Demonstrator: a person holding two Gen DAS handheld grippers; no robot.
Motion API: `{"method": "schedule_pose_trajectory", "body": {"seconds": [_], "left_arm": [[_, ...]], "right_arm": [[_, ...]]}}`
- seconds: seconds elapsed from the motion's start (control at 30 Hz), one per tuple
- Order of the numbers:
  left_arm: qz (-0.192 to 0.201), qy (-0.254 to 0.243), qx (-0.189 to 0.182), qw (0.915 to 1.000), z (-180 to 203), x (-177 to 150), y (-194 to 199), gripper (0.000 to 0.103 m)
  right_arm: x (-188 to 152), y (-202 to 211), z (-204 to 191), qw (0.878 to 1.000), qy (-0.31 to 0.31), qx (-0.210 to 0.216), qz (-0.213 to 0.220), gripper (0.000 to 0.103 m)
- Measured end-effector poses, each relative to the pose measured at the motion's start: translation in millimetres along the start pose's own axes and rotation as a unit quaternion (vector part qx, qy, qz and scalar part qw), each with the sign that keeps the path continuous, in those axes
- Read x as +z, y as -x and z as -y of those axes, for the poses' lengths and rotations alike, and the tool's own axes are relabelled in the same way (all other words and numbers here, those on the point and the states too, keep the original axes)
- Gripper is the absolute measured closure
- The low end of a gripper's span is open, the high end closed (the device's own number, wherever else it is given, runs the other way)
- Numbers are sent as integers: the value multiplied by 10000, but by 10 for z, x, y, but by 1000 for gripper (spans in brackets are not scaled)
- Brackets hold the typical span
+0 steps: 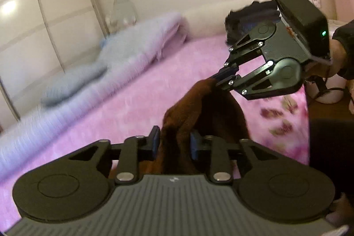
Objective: Fold clothes
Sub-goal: 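Lift the brown vest with both grippers and shake it out in the air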
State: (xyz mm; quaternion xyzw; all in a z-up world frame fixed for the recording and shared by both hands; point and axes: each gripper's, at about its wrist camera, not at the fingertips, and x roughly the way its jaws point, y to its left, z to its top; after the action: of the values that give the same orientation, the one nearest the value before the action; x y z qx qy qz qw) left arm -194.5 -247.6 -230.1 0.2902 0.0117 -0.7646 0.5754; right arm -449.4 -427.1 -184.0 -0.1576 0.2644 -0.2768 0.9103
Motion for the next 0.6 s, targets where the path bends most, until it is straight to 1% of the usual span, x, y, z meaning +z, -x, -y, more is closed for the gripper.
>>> {"method": "schedule_pose_trajectory", "body": {"seconds": [0.1, 0.17, 0.2, 0.23, 0.27, 0.3, 0.37, 0.43, 0.53, 0.6], "left_arm": [[-307, 0, 163, 9994, 160, -258, 466, 68], [-511, 25, 386, 9979, 175, -441, 818, 60], [-625, -1, 569, 9964, 175, -548, 943, 57], [-746, -35, 762, 9943, 177, -655, 1049, 51], [-863, -64, 951, 9917, 143, -742, 1121, 49], [-981, -63, 1095, 9891, 89, -826, 1170, 48], [-1218, -43, 1356, 9833, -24, -995, 1258, 42], [-1400, -124, 1503, 9786, -79, -1138, 1268, 41], [-1651, -346, 1674, 9713, -243, -1320, 1198, 41], [-1758, -451, 1807, 9666, -367, -1405, 1136, 41]], "right_arm": [[-206, 129, -12, 9993, 163, -33, -344, 90], [-388, 341, -262, 9981, 276, -134, -531, 86], [-440, 452, -398, 9980, 278, -145, -558, 78], [-491, 562, -533, 9978, 279, -157, -585, 73], [-542, 673, -668, 9976, 281, -168, -613, 62], [-563, 775, -718, 9974, 372, -132, -596, 53], [-672, 964, -994, 9959, 754, -54, -502, 47], [-737, 948, -1228, 9921, 1184, 83, -402, 46], [-733, 762, -1525, 9842, 1651, 531, -356, 46], [-752, 657, -1756, 9736, 2144, 727, -291, 46]]}}
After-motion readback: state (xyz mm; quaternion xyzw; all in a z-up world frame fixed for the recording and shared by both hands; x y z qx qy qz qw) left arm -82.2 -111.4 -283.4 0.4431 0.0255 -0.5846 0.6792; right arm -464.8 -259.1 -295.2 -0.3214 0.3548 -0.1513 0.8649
